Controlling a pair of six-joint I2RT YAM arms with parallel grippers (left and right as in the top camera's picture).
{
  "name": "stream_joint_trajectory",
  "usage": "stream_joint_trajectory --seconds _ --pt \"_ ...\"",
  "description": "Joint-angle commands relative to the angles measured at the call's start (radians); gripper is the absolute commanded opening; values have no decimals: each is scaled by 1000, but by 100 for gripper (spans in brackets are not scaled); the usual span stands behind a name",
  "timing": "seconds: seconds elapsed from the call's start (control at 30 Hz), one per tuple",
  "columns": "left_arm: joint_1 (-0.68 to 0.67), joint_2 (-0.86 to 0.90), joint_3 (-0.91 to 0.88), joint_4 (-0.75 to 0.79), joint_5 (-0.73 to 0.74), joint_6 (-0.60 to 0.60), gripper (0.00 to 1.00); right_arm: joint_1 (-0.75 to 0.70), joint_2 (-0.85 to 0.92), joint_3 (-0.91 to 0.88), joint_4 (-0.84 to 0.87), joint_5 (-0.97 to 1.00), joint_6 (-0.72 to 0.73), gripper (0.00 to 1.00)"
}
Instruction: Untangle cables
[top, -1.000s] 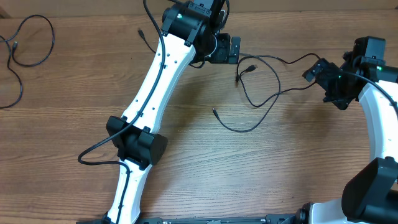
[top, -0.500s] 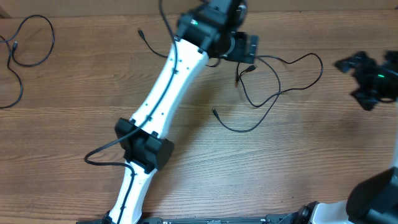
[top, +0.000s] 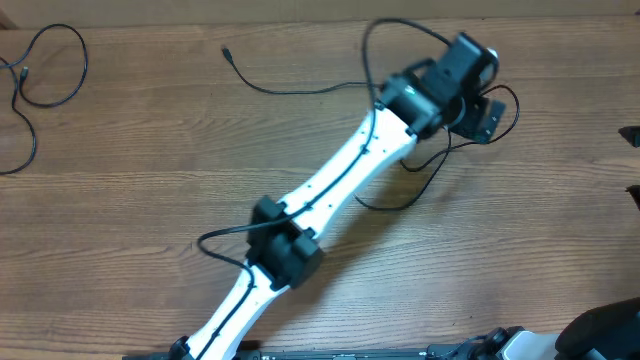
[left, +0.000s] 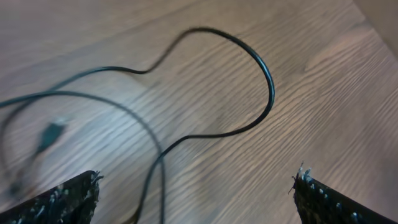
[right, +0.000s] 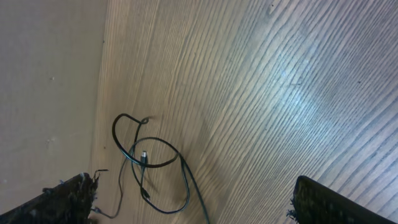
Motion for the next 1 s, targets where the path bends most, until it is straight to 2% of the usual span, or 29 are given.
stream_joint_trajectory --seconds 0.0,0.23,0.4,0.47,0.53,0.63,0.83,0.97 --pt "-50 80 2 63 -3 23 100 -2 -14 26 2 -16 2 100" --pt "-138 188 2 253 -9 23 100 -1 -14 26 3 24 1 100" --pt "-149 232 2 298 -162 23 99 -1 -14 26 3 38 1 100" --pt "-146 236 2 311 -202 23 89 -1 -14 26 3 38 1 100" --pt "-139 236 2 317 -214 23 85 -1 -14 26 3 38 1 100" --pt "-121 236 2 377 -215 23 61 -1 -14 26 3 38 1 100" --pt "-102 236 2 475 -202 21 67 -1 -14 26 3 38 1 100" --pt "-102 236 2 512 -203 22 61 -1 -14 26 3 38 1 100"
